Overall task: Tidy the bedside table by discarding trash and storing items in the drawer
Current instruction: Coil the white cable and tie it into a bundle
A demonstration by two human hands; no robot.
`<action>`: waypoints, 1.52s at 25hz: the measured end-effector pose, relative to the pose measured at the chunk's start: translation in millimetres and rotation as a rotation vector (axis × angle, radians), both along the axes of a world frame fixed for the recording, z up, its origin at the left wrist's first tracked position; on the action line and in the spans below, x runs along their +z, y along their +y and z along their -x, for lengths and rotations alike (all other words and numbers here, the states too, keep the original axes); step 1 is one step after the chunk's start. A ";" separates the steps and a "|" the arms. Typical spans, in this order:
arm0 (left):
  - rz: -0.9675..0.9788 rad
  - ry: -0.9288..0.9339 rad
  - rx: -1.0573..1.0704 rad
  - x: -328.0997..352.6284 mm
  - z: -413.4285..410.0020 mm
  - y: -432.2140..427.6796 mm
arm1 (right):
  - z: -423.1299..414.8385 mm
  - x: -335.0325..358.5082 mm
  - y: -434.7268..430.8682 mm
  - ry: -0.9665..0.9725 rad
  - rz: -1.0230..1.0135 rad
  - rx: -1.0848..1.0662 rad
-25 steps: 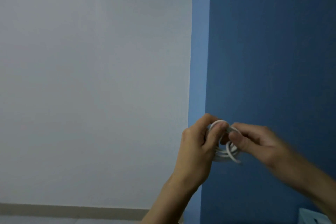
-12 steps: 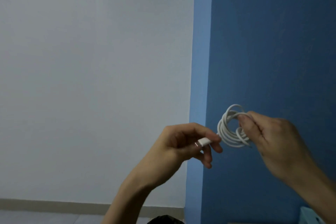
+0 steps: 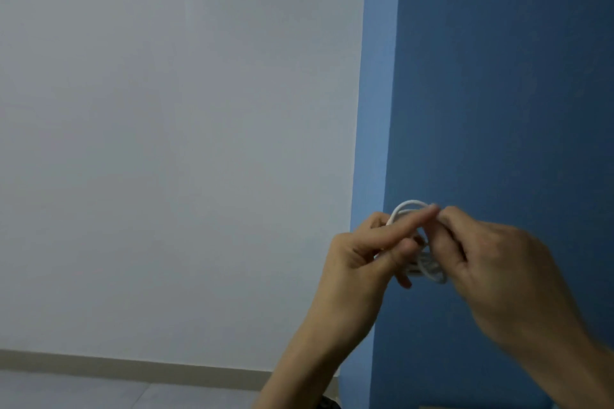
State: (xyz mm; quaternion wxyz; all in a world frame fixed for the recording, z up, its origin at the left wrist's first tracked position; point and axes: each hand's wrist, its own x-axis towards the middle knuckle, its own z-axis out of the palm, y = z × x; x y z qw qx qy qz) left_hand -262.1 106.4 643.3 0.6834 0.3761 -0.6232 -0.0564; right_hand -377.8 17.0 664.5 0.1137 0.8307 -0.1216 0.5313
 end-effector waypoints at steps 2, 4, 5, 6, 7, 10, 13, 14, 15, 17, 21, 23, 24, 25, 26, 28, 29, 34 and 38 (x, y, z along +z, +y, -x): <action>0.040 0.091 0.032 2.3 7.1 0.3 | 0.8 -1.4 -2.1 0.035 -0.110 0.143; 0.061 0.153 0.056 4.7 11.4 0.8 | 4.2 -0.8 -4.5 0.051 -0.192 0.258; 0.065 0.175 0.094 5.9 12.7 1.2 | 6.1 -0.3 -5.5 0.054 -0.196 0.276; 0.072 0.185 0.157 6.7 12.5 1.7 | 7.6 0.3 -5.9 0.057 -0.190 0.276; 0.090 0.180 0.232 7.3 11.9 2.6 | 8.4 0.7 -6.6 0.054 -0.178 0.267; 0.134 0.151 0.412 5.1 6.0 3.3 | 9.2 -1.1 -4.7 0.056 -0.189 0.321; 0.130 0.034 0.544 4.6 -0.6 1.4 | 12.6 0.6 -3.3 0.043 -0.283 0.398; 0.125 -0.012 0.575 4.8 -3.8 0.8 | 15.0 2.2 -4.7 0.021 -0.299 0.407; 0.115 -0.074 0.600 5.6 -6.1 1.0 | 18.4 4.8 -6.3 -0.002 -0.315 0.415; 0.081 -0.185 0.603 8.5 -4.7 4.1 | 26.1 11.1 -8.4 -0.026 -0.354 0.418; -0.135 -0.147 0.262 8.8 -1.4 10.3 | 30.2 17.8 -9.2 -0.021 -0.485 0.478; -0.239 -0.171 0.185 2.9 -5.5 11.8 | 27.1 17.0 -12.9 0.003 -0.604 0.569; -0.267 -0.189 0.187 -0.6 -7.4 11.9 | 26.1 16.8 -15.2 0.000 -0.655 0.595; -0.278 -0.208 0.226 -3.9 -8.9 11.3 | 25.3 16.6 -17.5 -0.016 -0.697 0.608; -0.273 -0.235 0.305 -6.5 -9.6 9.9 | 25.2 16.2 -19.1 -0.033 -0.734 0.617; -0.240 -0.265 0.487 -8.0 -9.5 6.7 | 26.7 16.2 -17.8 -0.068 -0.795 0.659; -0.224 -0.265 0.543 -6.0 -8.0 6.0 | 27.5 16.7 -16.4 -0.088 -0.811 0.679; -0.179 -0.359 0.765 -2.1 -2.6 -0.6 | 32.0 23.0 -11.6 -0.227 -0.794 0.705; -0.121 -0.395 0.883 -6.3 -2.5 -6.2 | 25.4 15.8 -7.5 -0.256 -0.842 0.827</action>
